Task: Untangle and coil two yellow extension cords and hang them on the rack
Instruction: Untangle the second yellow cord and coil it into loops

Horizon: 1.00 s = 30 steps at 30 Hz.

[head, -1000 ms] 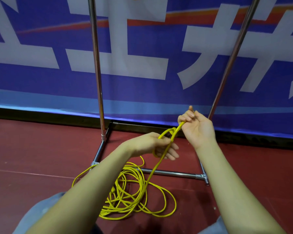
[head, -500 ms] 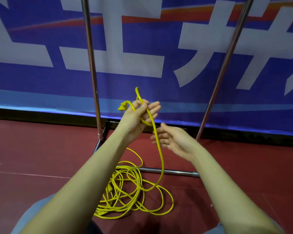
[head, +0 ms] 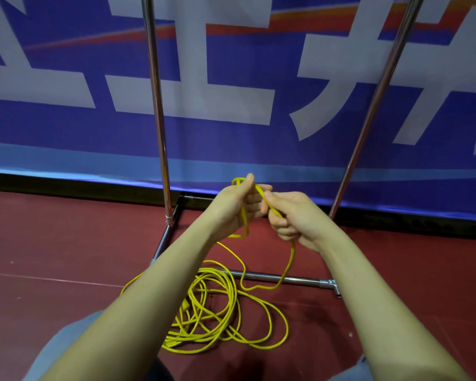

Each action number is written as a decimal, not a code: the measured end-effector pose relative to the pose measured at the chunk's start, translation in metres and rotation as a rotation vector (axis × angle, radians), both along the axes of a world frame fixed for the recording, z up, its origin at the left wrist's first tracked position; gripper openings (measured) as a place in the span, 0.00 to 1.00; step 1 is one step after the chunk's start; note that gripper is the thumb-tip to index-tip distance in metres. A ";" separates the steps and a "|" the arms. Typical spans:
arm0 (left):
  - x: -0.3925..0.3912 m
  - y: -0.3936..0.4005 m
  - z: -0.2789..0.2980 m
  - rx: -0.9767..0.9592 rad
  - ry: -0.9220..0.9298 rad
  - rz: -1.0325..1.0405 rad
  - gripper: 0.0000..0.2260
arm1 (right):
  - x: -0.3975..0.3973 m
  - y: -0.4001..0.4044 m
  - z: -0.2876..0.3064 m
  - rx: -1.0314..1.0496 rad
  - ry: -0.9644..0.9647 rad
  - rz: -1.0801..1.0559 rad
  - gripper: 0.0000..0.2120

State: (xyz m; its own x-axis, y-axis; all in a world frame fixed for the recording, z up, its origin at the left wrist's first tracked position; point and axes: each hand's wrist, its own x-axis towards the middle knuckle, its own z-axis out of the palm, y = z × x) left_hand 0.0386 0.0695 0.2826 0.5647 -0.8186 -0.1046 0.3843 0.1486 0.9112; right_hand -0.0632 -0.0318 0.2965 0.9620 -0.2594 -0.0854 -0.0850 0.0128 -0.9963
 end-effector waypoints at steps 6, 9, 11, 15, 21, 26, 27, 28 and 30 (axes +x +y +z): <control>0.006 -0.003 0.010 -0.300 0.257 0.132 0.15 | -0.008 -0.008 -0.014 -0.069 0.120 0.071 0.18; 0.020 0.007 0.018 -0.380 0.328 0.250 0.15 | -0.012 -0.014 -0.025 -0.090 0.120 0.044 0.13; 0.022 0.012 0.017 -0.356 0.298 0.250 0.15 | -0.011 -0.014 -0.025 -0.030 0.037 -0.012 0.12; 0.006 0.011 0.014 -0.259 0.180 0.077 0.13 | -0.007 -0.003 -0.011 0.034 -0.066 0.019 0.14; -0.002 0.004 0.011 -0.333 0.196 0.051 0.18 | -0.004 0.001 -0.009 -0.129 -0.025 -0.046 0.14; 0.001 0.001 0.014 -0.462 0.288 0.079 0.13 | -0.001 -0.002 -0.021 -0.016 0.024 -0.031 0.05; 0.002 0.001 0.016 -0.482 0.304 0.092 0.14 | 0.000 -0.001 -0.024 -0.010 0.013 0.016 0.06; 0.004 0.002 0.016 -0.494 0.314 0.103 0.14 | 0.000 0.000 -0.026 -0.048 -0.007 0.056 0.06; 0.007 0.004 0.017 -0.478 0.300 0.112 0.13 | 0.002 0.003 -0.027 -0.168 -0.056 0.092 0.07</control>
State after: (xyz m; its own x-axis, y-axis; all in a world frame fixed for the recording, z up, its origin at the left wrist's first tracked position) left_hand 0.0458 0.0731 0.2995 0.6531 -0.7515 0.0938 0.5738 0.5718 0.5864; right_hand -0.0607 -0.0284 0.2695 0.9844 -0.1758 0.0064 -0.0220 -0.1596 -0.9869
